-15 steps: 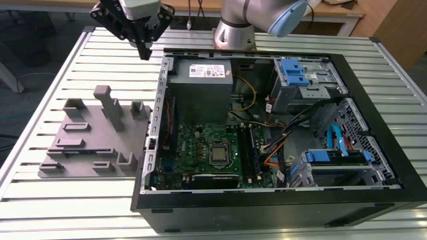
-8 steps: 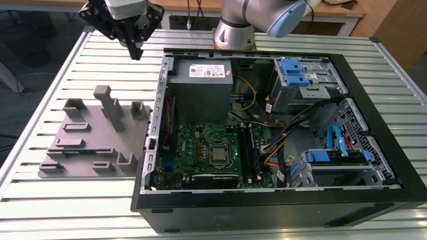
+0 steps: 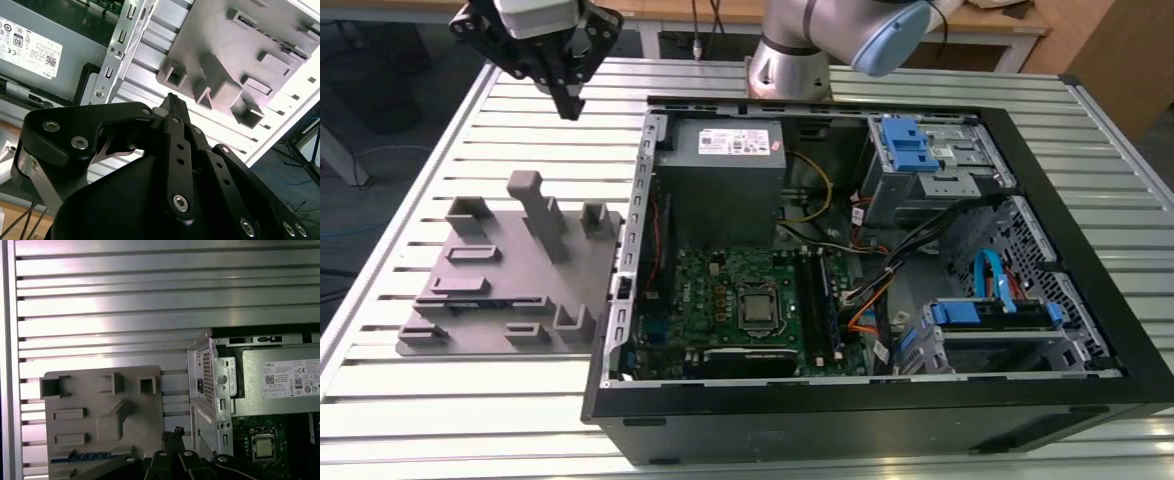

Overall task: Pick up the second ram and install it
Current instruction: 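Reach for the second ram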

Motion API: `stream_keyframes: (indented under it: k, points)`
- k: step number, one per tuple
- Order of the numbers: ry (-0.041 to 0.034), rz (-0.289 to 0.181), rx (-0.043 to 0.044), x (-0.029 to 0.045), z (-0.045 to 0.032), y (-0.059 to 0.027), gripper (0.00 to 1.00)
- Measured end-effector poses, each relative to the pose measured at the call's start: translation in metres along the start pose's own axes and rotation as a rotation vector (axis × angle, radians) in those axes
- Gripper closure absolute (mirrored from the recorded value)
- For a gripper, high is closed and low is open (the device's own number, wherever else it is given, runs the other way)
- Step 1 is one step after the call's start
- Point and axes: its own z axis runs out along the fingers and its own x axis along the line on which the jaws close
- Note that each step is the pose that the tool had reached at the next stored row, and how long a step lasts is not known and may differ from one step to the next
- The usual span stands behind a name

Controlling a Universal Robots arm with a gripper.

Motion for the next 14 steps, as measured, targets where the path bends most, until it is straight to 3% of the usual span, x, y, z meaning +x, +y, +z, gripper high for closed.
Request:
stream_keyframes:
  k: [14]
  points:
    - [0.0000, 0.000, 0.0000, 0.0230, 0.0005, -0.0110, 0.93]
